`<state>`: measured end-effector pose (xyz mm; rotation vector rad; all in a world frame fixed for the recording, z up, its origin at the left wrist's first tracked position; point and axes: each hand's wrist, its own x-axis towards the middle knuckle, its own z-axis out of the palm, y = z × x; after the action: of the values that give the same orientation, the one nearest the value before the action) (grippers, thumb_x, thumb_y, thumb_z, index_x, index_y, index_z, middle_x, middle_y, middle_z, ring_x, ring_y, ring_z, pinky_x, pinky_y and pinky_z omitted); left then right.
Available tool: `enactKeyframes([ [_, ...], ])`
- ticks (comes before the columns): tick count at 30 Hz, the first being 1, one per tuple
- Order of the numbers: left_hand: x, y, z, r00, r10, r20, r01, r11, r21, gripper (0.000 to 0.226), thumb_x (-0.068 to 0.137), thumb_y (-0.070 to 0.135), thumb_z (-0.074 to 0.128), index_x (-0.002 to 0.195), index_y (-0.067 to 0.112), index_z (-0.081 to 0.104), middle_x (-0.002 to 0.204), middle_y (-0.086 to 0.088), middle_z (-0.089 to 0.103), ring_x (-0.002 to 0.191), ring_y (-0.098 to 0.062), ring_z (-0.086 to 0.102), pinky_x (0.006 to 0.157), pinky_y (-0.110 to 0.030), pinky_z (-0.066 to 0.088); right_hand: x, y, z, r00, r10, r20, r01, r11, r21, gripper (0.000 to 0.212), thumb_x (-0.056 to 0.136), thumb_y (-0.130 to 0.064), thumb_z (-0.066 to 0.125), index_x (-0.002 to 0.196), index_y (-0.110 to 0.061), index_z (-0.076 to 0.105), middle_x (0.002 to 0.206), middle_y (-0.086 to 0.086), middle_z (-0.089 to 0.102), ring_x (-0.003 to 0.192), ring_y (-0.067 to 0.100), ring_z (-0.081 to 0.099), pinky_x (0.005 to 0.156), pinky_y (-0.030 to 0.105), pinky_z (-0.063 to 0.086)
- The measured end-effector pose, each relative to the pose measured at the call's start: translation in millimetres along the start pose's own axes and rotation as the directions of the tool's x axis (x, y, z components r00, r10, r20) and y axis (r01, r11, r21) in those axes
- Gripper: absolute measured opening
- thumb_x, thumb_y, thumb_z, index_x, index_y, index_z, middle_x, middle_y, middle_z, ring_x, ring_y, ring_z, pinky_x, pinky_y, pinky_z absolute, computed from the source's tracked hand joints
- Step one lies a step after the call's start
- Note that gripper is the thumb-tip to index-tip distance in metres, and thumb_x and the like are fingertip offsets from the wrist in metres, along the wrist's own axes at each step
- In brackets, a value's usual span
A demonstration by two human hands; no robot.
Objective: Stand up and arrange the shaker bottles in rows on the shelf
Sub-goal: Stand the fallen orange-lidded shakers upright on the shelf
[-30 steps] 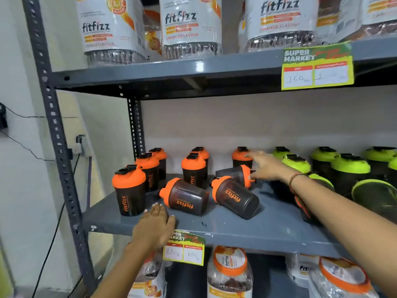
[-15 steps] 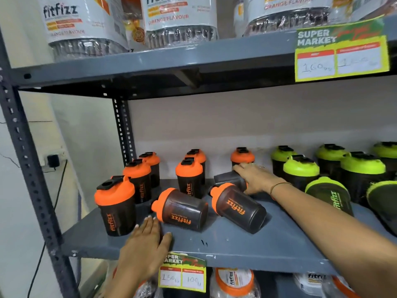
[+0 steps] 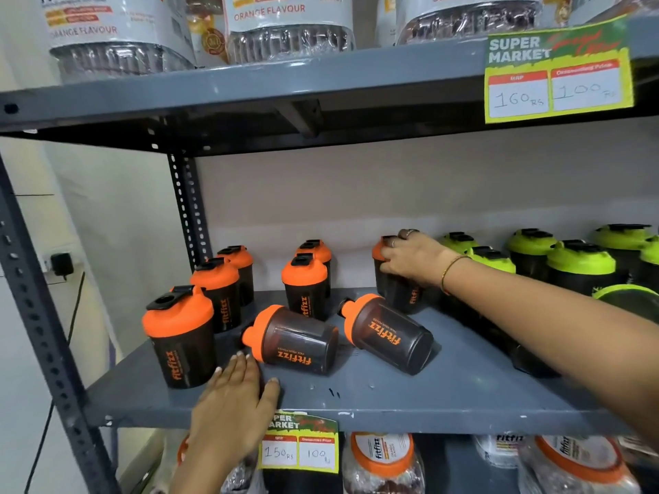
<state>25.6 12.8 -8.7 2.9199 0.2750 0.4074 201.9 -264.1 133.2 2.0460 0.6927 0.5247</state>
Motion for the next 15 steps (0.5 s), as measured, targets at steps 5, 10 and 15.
enactKeyframes([
  [5, -1, 1, 0, 1.000, 0.005, 0.000, -0.005, 1.000, 0.013, 0.071, 0.095, 0.051, 0.014, 0.153, 0.011, 0.015, 0.163, -0.006, 0.014, 0.150, -0.015, 0.012, 0.122, -0.031, 0.004, 16, -14, 6, 0.993, -0.118, 0.006, 0.118, 0.986, -0.113, 0.040, 0.096, -0.018, 0.057, 0.135, -0.025, 0.055, 0.142, 0.004, 0.053, 0.130, 0.028, 0.050, 0.103, 0.044, 0.041],
  [10, -1, 0, 0, 1.000, 0.003, 0.003, -0.004, 1.000, 0.027, 0.068, 0.097, 0.049, 0.017, 0.153, 0.010, 0.014, 0.163, -0.007, 0.013, 0.151, -0.015, 0.011, 0.122, -0.032, 0.003, 18, -15, 5, 0.991, -0.129, 0.028, 0.132, 0.981, -0.144, 0.045, 0.093, -0.019, 0.062, 0.137, -0.023, 0.052, 0.143, 0.005, 0.053, 0.130, 0.029, 0.051, 0.103, 0.044, 0.041],
  [15, -1, 0, -1, 1.000, 0.006, 0.018, -0.006, 1.000, 0.018, 0.068, 0.098, 0.048, 0.017, 0.153, 0.010, 0.014, 0.163, -0.007, 0.012, 0.151, -0.016, 0.010, 0.122, -0.032, 0.003, -1, -8, -3, 0.996, -0.059, -0.063, 0.052, 0.994, -0.098, 0.059, 0.093, -0.017, 0.058, 0.148, -0.025, 0.037, 0.150, 0.007, 0.045, 0.141, 0.031, 0.038, 0.119, 0.051, 0.017],
])
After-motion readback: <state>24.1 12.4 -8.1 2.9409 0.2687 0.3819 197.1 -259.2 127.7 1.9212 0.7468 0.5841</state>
